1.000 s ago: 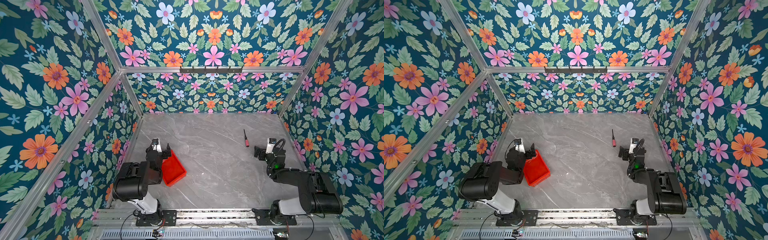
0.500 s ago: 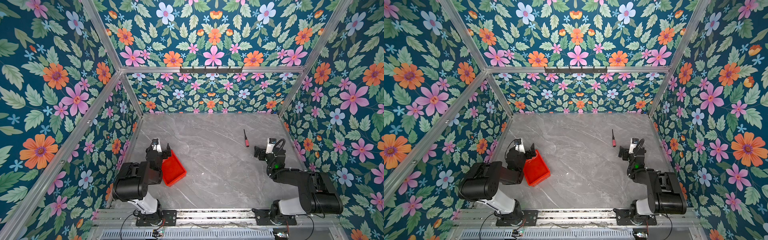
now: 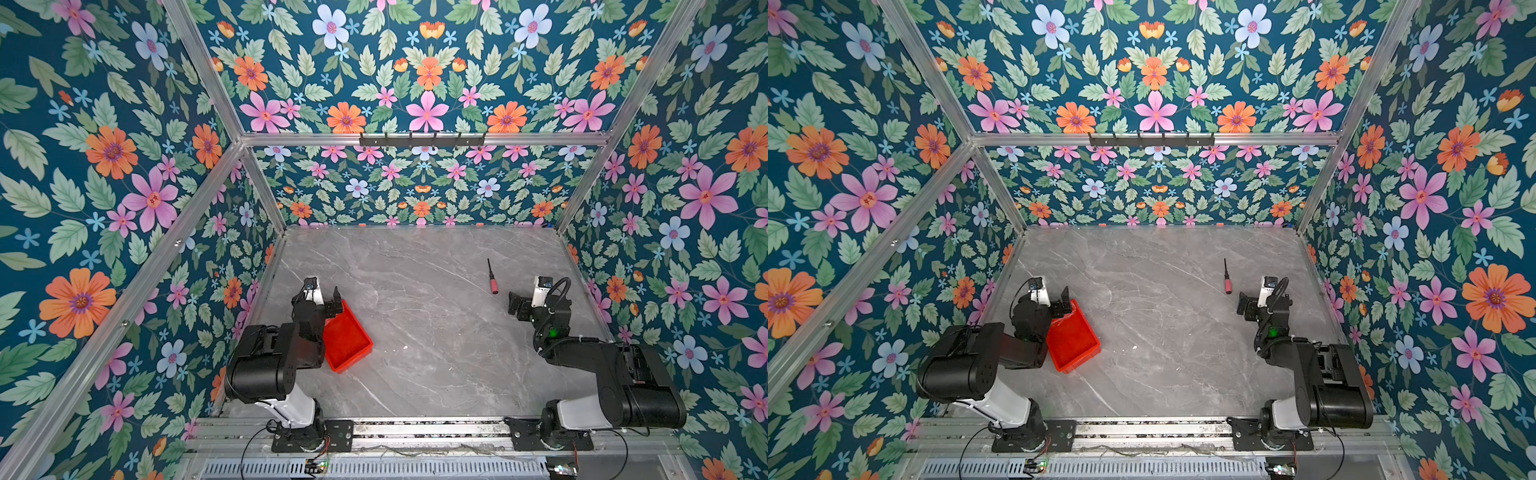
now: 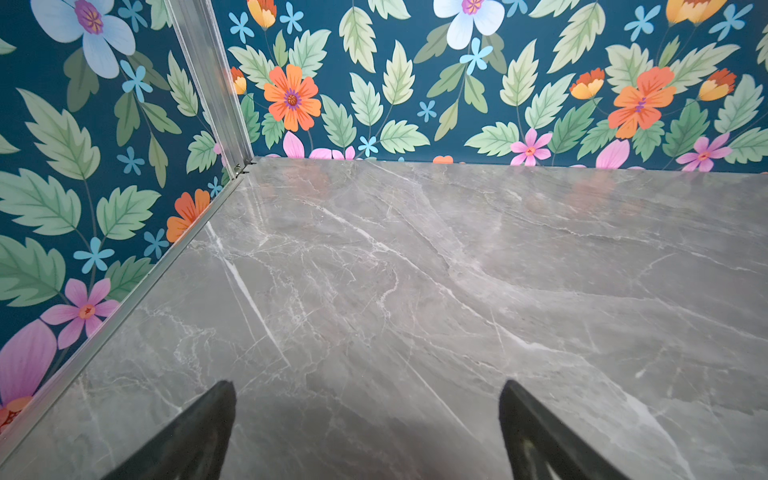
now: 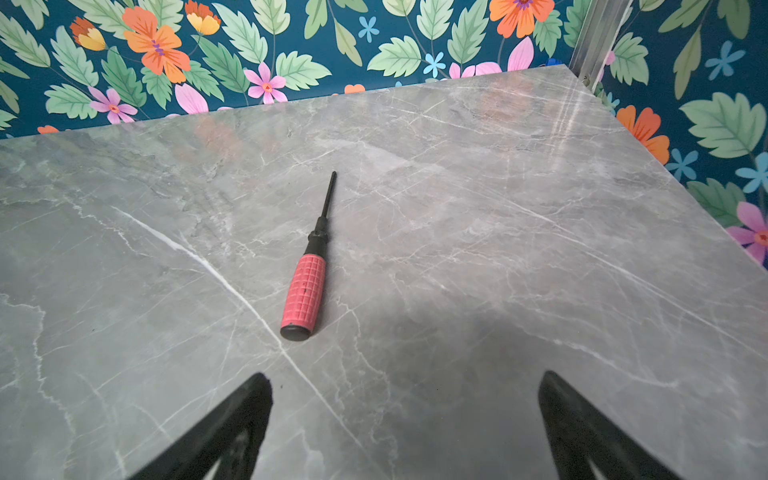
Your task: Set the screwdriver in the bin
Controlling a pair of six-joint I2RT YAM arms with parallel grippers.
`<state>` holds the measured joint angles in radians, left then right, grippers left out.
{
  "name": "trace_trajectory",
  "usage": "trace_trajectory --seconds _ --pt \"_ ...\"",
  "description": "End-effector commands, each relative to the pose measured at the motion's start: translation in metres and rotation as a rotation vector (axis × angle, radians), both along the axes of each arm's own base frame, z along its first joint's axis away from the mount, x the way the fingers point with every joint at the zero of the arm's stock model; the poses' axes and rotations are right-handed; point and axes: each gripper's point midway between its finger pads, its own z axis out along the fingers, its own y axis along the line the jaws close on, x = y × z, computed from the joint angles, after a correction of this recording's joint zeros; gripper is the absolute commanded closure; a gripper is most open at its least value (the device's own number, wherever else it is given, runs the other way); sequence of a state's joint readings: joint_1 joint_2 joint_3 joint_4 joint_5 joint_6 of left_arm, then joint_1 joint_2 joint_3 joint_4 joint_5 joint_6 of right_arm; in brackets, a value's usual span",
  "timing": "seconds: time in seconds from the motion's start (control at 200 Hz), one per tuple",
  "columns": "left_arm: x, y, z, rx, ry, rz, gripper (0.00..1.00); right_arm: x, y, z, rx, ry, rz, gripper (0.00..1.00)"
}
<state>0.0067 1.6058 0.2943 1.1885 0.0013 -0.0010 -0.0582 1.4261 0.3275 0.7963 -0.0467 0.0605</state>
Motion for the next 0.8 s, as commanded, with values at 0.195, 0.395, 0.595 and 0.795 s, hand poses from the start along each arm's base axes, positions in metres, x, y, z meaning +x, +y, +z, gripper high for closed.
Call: trace_trajectory --seconds 0.195,0.395,0.595,0.795 --pt "-0.004 0.002 0.015 -0.004 -0.06 0.015 0.0 0.002 0.005 0.015 0.003 -0.042 0.028 0.01" --pt "-0.011 -0.006 0.045 0.016 -0.079 -0.021 0.0 -0.001 0.008 0.036 0.011 -0.015 0.042 0.01" --pt "-0.017 -0.024 0.083 0.09 -0.115 -0.105 0.0 -0.003 0.012 0.053 0.015 0.012 0.042 0.01" --pt "-0.023 -0.078 0.106 0.094 -0.134 -0.263 0.0 -0.004 0.023 0.061 -0.012 0.109 0.06 0.01"
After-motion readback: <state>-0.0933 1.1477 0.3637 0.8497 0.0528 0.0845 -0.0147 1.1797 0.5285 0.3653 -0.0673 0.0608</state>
